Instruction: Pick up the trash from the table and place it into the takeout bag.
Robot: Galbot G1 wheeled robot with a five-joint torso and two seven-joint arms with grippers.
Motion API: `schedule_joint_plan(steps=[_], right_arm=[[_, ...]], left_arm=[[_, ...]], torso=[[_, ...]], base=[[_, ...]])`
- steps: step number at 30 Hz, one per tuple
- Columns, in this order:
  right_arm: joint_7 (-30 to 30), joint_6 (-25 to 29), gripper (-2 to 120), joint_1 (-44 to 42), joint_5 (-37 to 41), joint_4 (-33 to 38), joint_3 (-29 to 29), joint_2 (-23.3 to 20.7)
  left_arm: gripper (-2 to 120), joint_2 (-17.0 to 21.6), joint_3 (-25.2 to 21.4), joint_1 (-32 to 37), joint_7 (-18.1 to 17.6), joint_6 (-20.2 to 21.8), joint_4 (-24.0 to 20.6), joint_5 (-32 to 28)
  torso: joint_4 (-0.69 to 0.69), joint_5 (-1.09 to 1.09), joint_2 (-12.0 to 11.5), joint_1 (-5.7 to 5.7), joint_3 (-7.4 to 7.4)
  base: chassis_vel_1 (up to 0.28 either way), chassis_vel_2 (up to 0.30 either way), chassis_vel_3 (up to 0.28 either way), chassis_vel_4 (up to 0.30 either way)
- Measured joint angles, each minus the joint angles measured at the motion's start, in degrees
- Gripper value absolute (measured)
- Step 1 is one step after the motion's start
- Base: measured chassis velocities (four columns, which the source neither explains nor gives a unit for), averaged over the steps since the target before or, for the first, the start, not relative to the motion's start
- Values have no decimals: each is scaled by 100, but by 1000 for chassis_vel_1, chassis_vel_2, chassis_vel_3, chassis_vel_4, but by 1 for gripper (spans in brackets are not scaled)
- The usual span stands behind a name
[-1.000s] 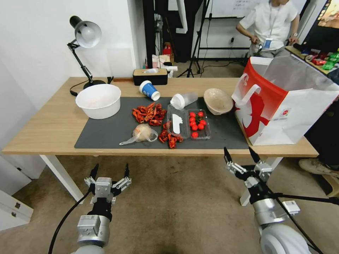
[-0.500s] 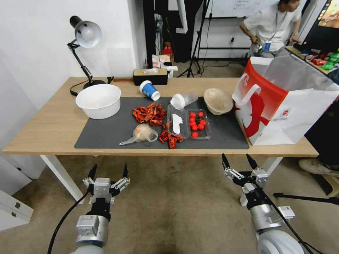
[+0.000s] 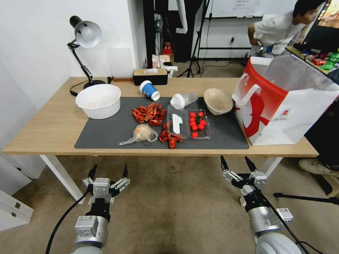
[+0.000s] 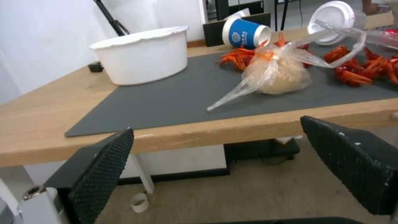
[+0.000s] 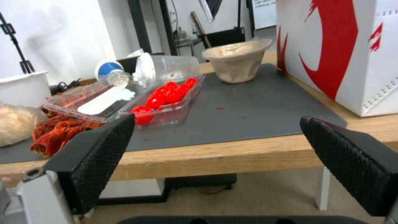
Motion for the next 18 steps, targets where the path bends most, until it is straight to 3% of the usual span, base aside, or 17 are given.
schedule_joint_plan(steps=[12, 18], right_arm=[[35, -184, 100, 200, -5, 5, -162, -54], [325, -747, 100, 570, -25, 153, -422, -203]], left_arm=[[100, -49, 3, -48, 7, -12, 59, 12], [100, -71, -23, -87, 10, -6, 95, 20]], torso=[[0, 0, 0, 0, 0], [0, 0, 0, 0, 0]], base=[[0, 0, 0, 0], [0, 0, 0, 0]])
